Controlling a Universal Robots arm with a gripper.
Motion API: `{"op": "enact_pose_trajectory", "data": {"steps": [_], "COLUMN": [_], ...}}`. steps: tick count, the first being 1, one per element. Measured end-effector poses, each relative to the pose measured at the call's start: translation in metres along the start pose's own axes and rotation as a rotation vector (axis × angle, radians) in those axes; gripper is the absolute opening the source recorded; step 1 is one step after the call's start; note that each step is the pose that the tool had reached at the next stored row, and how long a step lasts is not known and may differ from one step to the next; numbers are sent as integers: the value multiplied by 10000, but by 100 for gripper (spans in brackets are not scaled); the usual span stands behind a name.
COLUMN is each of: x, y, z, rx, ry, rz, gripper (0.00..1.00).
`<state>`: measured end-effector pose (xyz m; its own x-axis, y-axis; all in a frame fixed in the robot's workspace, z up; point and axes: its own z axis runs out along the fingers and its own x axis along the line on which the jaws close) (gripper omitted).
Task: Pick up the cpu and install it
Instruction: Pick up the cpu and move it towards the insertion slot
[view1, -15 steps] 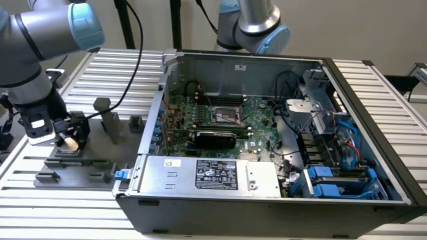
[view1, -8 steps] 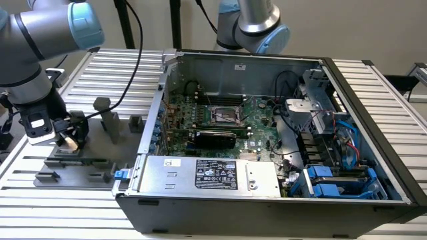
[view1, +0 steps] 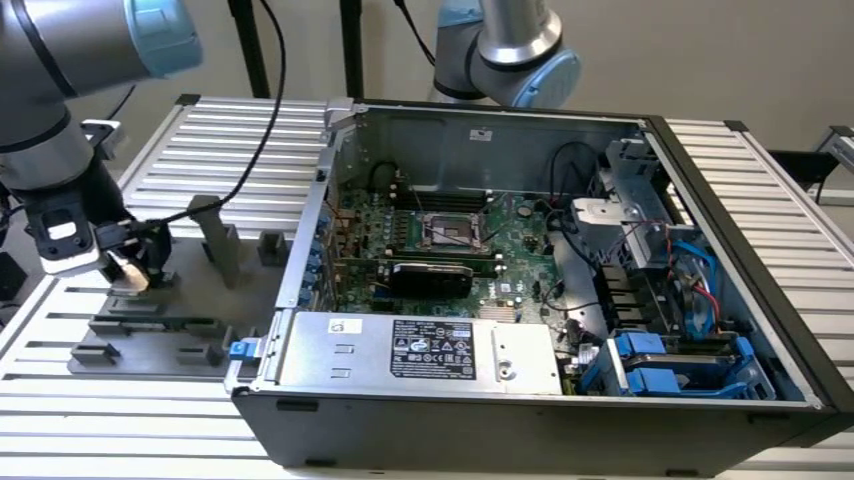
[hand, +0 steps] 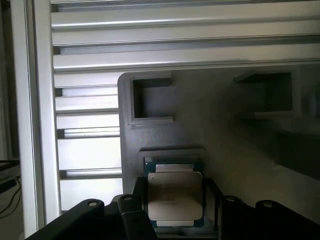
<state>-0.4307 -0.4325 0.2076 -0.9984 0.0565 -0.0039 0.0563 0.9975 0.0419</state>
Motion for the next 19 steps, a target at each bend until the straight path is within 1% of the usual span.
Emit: {"op": "enact_pose_trajectory", "data": {"steps": [9, 19], "x": [-4, -34], "y": [17, 38], "z": [-406, -860], "rx": [1, 1], "ry": [21, 22], "rz": [0, -4], "gripper": [55, 55]}}
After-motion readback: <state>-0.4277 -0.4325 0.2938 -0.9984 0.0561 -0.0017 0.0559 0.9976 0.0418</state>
